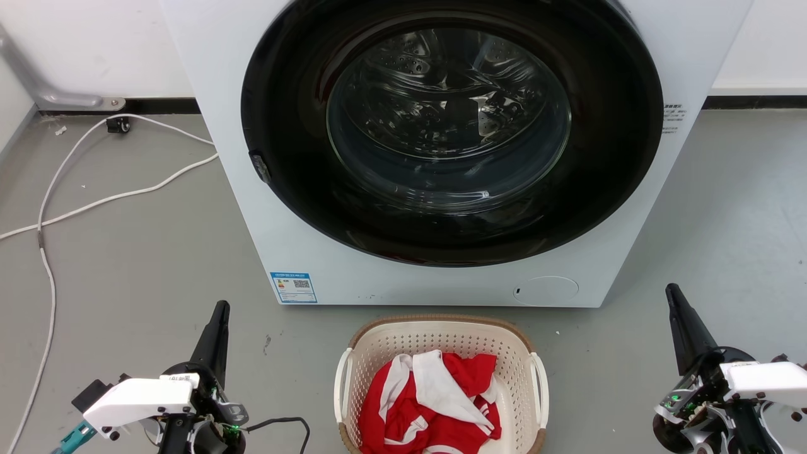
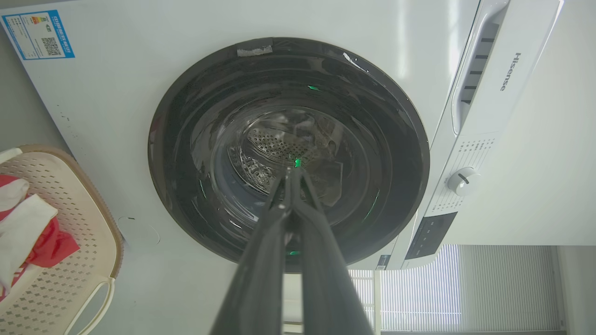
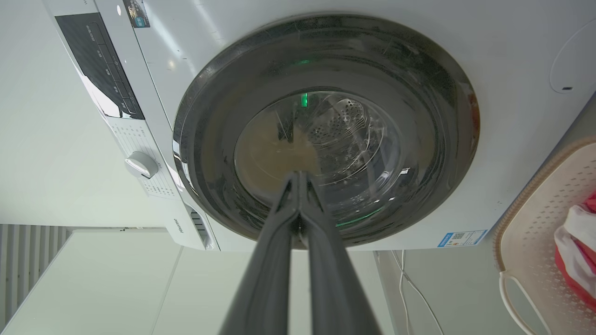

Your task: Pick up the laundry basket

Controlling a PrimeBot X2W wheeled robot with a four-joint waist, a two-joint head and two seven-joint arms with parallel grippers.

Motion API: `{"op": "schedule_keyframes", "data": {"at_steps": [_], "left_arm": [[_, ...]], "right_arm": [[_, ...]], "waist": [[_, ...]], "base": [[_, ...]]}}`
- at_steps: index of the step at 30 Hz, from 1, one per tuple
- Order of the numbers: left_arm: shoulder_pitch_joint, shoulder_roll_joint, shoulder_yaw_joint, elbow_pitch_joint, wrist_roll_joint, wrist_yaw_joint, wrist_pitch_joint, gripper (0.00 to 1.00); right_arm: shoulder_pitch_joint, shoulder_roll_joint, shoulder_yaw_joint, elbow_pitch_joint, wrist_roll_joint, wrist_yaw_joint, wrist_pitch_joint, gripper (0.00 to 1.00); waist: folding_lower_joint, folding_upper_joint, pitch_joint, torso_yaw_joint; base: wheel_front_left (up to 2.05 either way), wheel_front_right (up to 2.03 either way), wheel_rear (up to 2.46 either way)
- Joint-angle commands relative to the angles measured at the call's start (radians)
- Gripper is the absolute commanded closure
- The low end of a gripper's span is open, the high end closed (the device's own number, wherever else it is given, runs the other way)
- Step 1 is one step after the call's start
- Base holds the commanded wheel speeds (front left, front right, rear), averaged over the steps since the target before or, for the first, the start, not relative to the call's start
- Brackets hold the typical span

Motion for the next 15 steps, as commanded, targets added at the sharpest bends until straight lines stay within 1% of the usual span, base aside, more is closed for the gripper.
{"op": "schedule_keyframes", "data": {"at_steps": [1,12,13,15], "left_arm": [[-0.011,0.000,0.004,0.001,0.001,-0.004,0.004,1.00],[-0.011,-0.001,0.004,0.001,0.001,-0.004,0.004,1.00],[0.001,-0.001,0.000,0.003,0.000,0.000,0.000,0.00],[0.014,-0.004,-0.001,0.018,0.000,0.001,-0.001,0.00]], "right_arm": [[-0.011,0.002,-0.001,0.001,-0.004,0.000,0.003,1.00],[-0.011,0.002,-0.001,0.001,-0.005,0.000,0.002,1.00],[0.002,0.000,0.000,0.002,0.000,0.000,0.000,0.00],[0.015,0.002,0.001,0.017,0.000,0.000,0.000,0.00]], "waist": [[0.0000,0.0000,0.000,0.000],[0.0000,0.0000,0.000,0.000],[0.0000,0.0000,0.000,0.000],[0.0000,0.0000,0.000,0.000]], "base": [[0.00,0.00,0.00],[0.00,0.00,0.00],[0.00,0.00,0.00],[0.00,0.00,0.00]]}}
